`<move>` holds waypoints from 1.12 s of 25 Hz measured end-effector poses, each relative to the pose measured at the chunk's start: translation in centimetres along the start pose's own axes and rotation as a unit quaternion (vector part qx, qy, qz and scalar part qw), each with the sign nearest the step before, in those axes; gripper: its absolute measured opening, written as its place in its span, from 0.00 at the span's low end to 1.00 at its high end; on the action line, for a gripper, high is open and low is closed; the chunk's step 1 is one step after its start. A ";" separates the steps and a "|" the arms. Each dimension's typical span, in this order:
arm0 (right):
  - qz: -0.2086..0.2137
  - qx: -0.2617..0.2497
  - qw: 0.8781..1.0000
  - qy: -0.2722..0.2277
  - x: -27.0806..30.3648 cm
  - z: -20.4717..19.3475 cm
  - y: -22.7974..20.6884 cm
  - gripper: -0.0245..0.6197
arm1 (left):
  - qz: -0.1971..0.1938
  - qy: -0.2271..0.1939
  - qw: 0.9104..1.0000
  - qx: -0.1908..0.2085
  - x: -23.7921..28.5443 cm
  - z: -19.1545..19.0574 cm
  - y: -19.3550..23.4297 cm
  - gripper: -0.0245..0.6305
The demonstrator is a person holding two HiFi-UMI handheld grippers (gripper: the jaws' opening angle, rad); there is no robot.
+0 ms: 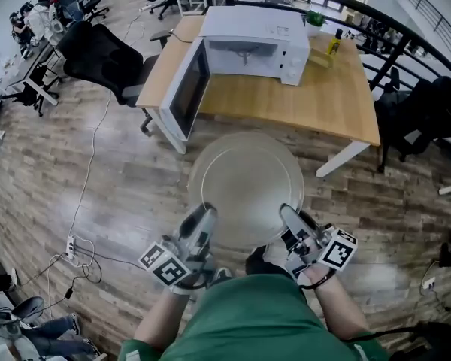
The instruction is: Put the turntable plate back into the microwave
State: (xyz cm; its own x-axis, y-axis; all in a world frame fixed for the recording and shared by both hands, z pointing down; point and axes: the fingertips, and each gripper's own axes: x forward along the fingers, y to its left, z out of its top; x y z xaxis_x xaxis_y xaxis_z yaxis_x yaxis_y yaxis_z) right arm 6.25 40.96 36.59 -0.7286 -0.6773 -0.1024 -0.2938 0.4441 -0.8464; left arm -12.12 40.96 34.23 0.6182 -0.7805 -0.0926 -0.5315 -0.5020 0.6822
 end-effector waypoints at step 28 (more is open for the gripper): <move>-0.029 0.016 0.999 0.030 8.8 13.7 -12.3 0.16 | 0.029 0.007 0.999 -0.028 17.8 1.3 8.5 0.22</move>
State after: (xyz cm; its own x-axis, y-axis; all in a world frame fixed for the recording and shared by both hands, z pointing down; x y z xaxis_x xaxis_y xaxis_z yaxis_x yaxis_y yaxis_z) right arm 11.90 21.49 38.97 -0.7476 -0.6638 -0.0223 -0.3163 0.3854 -0.8668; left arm -6.39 22.29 37.47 0.5955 -0.8023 -0.0423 -0.5333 -0.4341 0.7260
